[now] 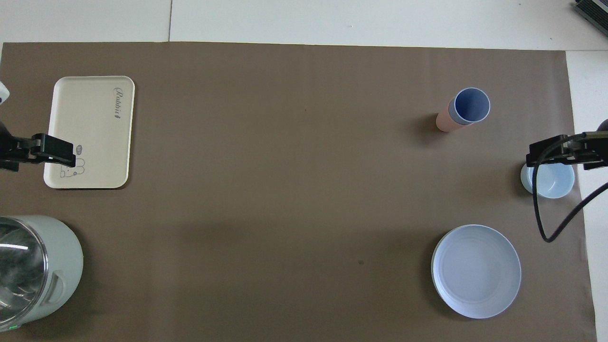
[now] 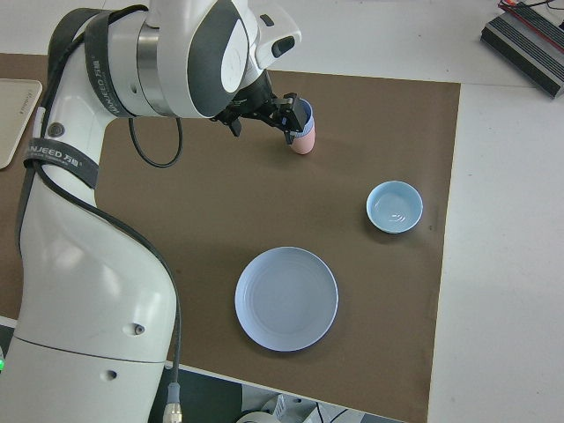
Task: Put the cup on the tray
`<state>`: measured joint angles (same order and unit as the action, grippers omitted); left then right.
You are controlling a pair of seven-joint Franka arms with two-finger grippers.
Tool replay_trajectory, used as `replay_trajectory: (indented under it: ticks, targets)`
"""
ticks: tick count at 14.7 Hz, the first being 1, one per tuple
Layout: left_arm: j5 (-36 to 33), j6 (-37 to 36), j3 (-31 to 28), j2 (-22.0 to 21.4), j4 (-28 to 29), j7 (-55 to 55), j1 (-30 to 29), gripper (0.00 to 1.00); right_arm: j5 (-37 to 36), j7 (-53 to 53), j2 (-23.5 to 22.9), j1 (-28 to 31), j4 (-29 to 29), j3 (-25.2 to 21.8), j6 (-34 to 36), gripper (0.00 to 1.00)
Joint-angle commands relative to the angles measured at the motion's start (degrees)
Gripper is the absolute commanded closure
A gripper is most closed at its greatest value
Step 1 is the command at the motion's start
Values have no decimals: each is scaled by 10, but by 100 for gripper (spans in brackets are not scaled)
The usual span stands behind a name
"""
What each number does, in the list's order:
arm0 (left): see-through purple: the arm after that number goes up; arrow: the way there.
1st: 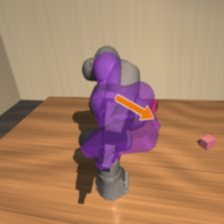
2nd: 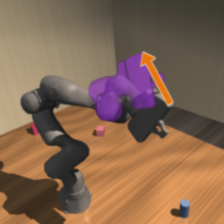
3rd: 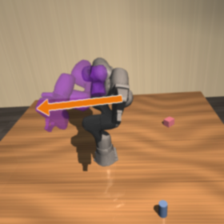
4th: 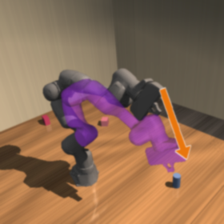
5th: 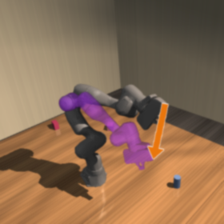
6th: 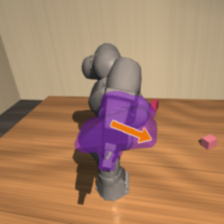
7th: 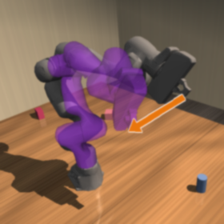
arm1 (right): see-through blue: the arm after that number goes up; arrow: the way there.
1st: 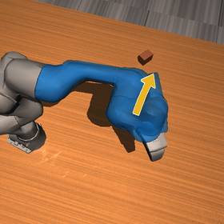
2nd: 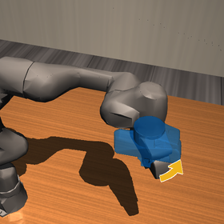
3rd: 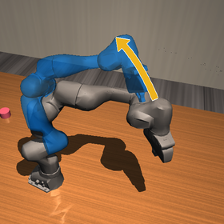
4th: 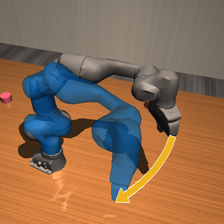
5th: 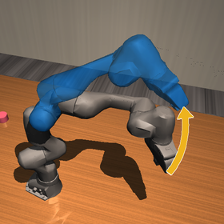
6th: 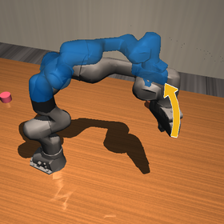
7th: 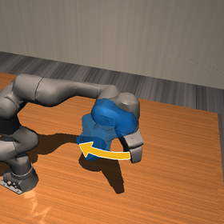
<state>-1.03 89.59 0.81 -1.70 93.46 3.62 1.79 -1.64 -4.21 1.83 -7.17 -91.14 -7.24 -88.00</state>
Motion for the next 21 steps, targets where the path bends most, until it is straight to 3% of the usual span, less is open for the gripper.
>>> replay_trajectory:
  ticks: [1, 6, 8, 12, 16, 21]
  targets:
    - [-4, 1, 2, -19, 21, -2, -5, 0, -7, 1, 8, 0, -8, 2, -3, 0]
    - [-4, 1, 2, -19, 21, -2, -5, 0, 1, -2, 10, 0, -13, 2, -8, 0]
    - [-4, 1, 3, -19, 21, -2, -5, 0, 5, 21, 13, 1, -28, 2, -43, 0]
    - [-4, 1, 2, -19, 21, -2, -5, 0, 40, 224, 13, 37, -62, 0, -113, 0]
    - [-4, 1, 2, -19, 21, -2, -5, 0, 128, 441, 13, 93, -128, 0, -224, 0]
    - [-4, 1, 2, -19, 21, -2, -5, 0, 304, 751, -21, 154, -205, 0, -340, 0]
